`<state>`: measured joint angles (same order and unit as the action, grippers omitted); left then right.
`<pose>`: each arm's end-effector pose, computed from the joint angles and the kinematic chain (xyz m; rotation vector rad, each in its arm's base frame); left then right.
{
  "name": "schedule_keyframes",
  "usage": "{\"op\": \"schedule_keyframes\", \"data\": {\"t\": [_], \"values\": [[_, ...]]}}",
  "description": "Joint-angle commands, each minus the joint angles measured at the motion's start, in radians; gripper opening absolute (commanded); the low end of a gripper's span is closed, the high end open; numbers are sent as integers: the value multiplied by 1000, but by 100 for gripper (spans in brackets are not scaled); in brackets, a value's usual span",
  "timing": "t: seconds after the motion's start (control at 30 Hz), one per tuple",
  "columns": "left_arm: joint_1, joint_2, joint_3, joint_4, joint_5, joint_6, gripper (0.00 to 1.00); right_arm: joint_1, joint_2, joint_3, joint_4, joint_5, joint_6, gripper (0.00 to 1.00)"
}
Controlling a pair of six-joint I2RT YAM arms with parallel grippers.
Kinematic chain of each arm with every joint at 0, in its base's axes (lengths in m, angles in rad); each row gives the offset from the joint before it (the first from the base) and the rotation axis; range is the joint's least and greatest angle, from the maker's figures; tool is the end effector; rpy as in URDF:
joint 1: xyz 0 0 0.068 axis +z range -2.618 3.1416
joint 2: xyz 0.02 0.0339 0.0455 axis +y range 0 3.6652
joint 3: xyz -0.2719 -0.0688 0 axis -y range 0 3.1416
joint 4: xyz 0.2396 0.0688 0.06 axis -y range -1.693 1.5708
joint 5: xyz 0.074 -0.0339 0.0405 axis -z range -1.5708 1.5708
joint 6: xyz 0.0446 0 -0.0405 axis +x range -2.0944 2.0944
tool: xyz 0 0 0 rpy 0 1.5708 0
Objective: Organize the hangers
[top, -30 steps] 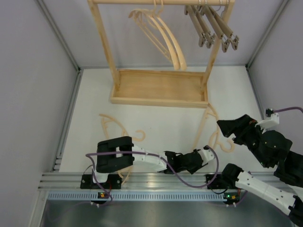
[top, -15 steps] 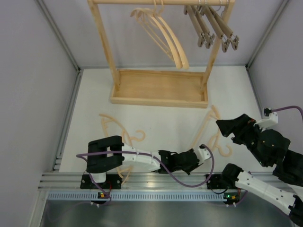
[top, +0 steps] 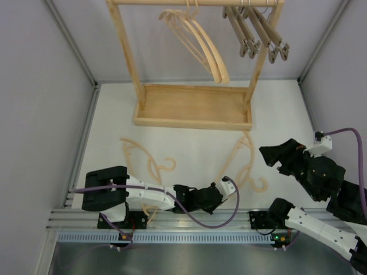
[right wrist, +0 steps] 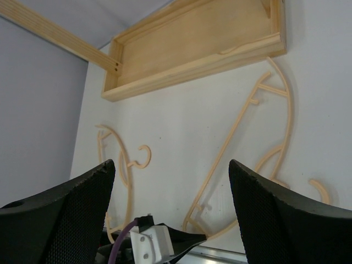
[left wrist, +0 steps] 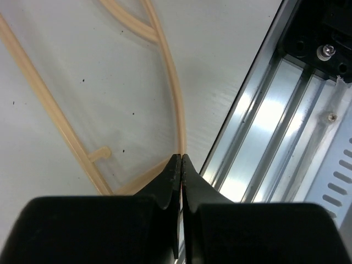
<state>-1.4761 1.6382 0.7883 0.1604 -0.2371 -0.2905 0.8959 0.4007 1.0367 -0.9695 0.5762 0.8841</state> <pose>0.0418 -0.3296 0.1697 1.1905 2.0011 -0.6715 0.0390 0.0098 0.3737 0.3824 1.8671 0.6837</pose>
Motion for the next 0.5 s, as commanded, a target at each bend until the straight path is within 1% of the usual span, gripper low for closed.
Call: {"op": "schedule_keyframes", "data": {"t": [0.0, 0.1, 0.13, 0.2, 0.23, 0.27, 0.3, 0.37, 0.47], "values": [[-24, -81, -37, 22, -31, -50, 0, 9, 12, -13, 12, -7, 3, 81], [-32, -84, -49, 19, -31, -59, 0, 9, 10, -24, 17, -9, 7, 81], [-33, -80, -47, 18, -28, -59, 10, 9, 10, -26, 18, -9, 6, 81], [-36, -61, -34, 14, -22, -52, 25, 9, 9, -30, 22, -10, 7, 81], [-36, -54, -26, 10, -22, -47, 39, 9, 7, -30, 20, -12, 7, 81], [-39, -46, -17, 1, -24, -38, 43, 9, 6, -30, 20, -10, 7, 81], [-42, -40, 3, -4, -25, -30, 47, 9, 4, -32, 20, -10, 7, 81], [-44, -18, 23, -10, -30, -12, 51, 9, 0, -33, 20, -10, 7, 81], [-44, 23, 74, -41, -45, 8, 52, 9, -6, -35, 18, -12, 7, 81]]}}
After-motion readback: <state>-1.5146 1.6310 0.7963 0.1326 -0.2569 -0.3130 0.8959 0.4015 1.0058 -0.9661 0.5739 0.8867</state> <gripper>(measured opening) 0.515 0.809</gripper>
